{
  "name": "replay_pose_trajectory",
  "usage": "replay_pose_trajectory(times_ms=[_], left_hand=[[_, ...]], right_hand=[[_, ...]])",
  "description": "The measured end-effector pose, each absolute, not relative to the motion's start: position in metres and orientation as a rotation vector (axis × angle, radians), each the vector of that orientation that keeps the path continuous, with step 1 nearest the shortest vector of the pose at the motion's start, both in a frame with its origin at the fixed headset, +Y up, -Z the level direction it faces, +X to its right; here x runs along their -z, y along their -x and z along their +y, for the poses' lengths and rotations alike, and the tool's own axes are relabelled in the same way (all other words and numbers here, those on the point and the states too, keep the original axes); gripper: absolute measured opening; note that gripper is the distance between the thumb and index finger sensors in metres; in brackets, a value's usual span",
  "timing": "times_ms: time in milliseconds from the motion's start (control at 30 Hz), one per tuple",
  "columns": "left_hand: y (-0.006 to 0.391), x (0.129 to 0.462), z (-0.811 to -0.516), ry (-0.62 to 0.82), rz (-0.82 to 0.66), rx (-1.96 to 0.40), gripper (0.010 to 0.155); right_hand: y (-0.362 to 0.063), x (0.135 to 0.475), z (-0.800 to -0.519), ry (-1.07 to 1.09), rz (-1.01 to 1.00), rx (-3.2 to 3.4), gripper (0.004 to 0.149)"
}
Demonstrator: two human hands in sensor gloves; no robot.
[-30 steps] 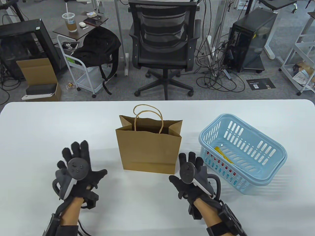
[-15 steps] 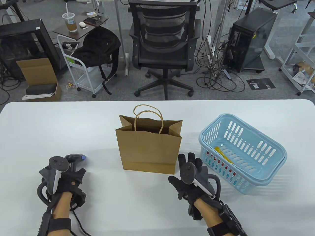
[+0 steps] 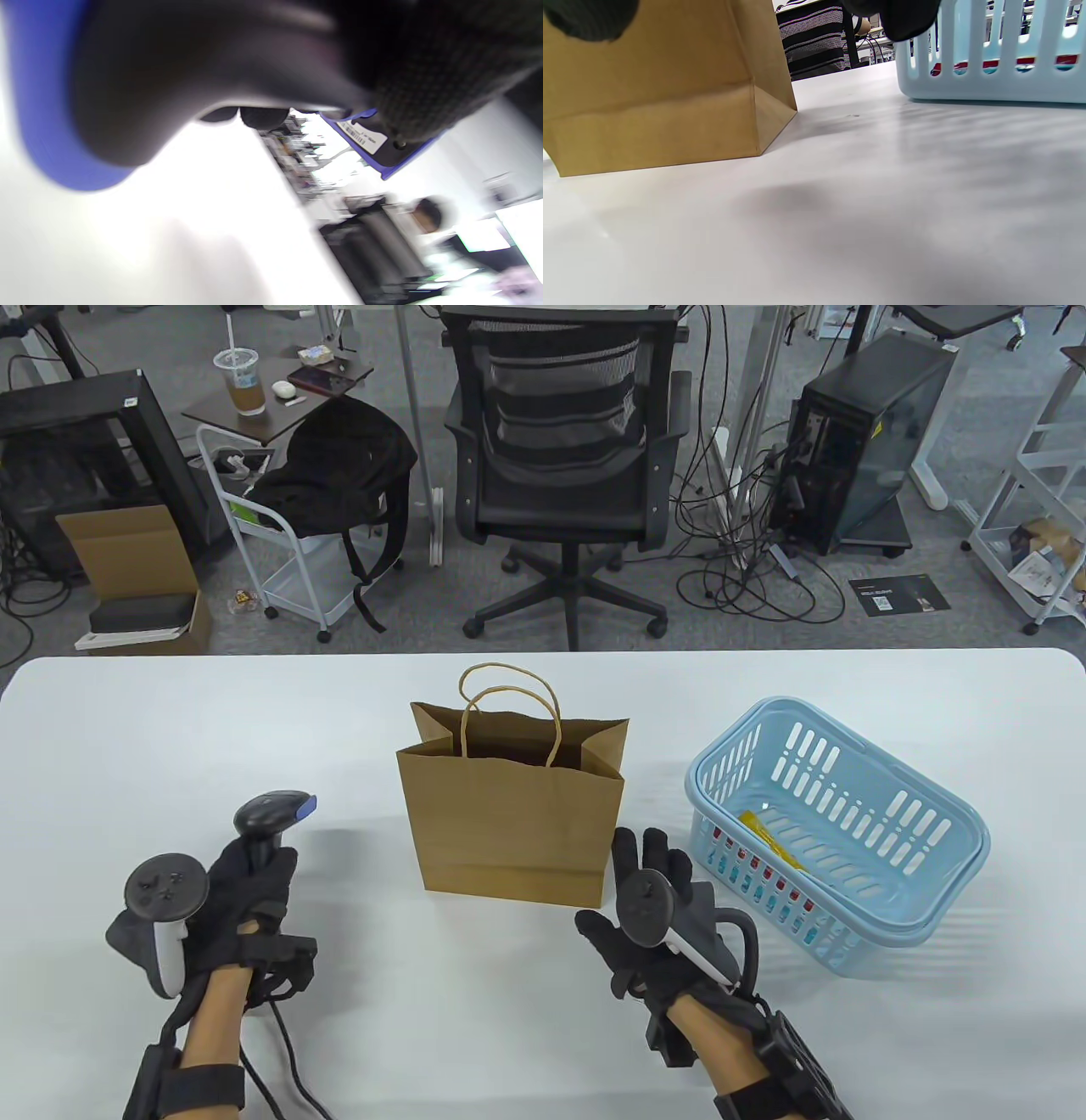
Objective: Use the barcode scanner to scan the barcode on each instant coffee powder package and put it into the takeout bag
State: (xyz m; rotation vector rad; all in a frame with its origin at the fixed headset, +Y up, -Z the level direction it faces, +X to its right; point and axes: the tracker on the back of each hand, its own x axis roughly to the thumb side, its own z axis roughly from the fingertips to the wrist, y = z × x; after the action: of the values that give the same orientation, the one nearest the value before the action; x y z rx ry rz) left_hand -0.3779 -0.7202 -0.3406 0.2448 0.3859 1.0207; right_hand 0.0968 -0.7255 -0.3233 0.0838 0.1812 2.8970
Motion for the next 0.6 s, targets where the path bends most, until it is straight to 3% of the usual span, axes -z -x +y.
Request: replay_pose_trajectory(times_ms=[67, 167, 333, 467, 600], left_hand=[[0.374, 0.337, -0.716, -0.301, 0.291, -1.164, 0.064], [0.366, 0.338, -0.711, -0.273, 0.03, -1.351, 0.065], [0.35, 0.332, -0.701, -0.242, -0.167, -1.385, 0.073], [0.34, 0.321, -0.687, -0.254, -0.222, -1.366, 0.065], [0.334, 0.317, -0.682, -0.295, -0.3, -1.358, 0.064]], right_hand=[[-0.095, 0.323, -0.726, -0.089, 0.205, -2.891, 0.095], [-0.094, 0.323, -0.727, -0.096, 0.217, -2.881, 0.092], [-0.094, 0.323, -0.728, -0.106, 0.243, -2.863, 0.092], [-0.093, 0.324, -0.73, -0.228, 0.483, -2.844, 0.115], [-0.087, 0.321, -0.724, -0.305, 0.408, -2.876, 0.126]])
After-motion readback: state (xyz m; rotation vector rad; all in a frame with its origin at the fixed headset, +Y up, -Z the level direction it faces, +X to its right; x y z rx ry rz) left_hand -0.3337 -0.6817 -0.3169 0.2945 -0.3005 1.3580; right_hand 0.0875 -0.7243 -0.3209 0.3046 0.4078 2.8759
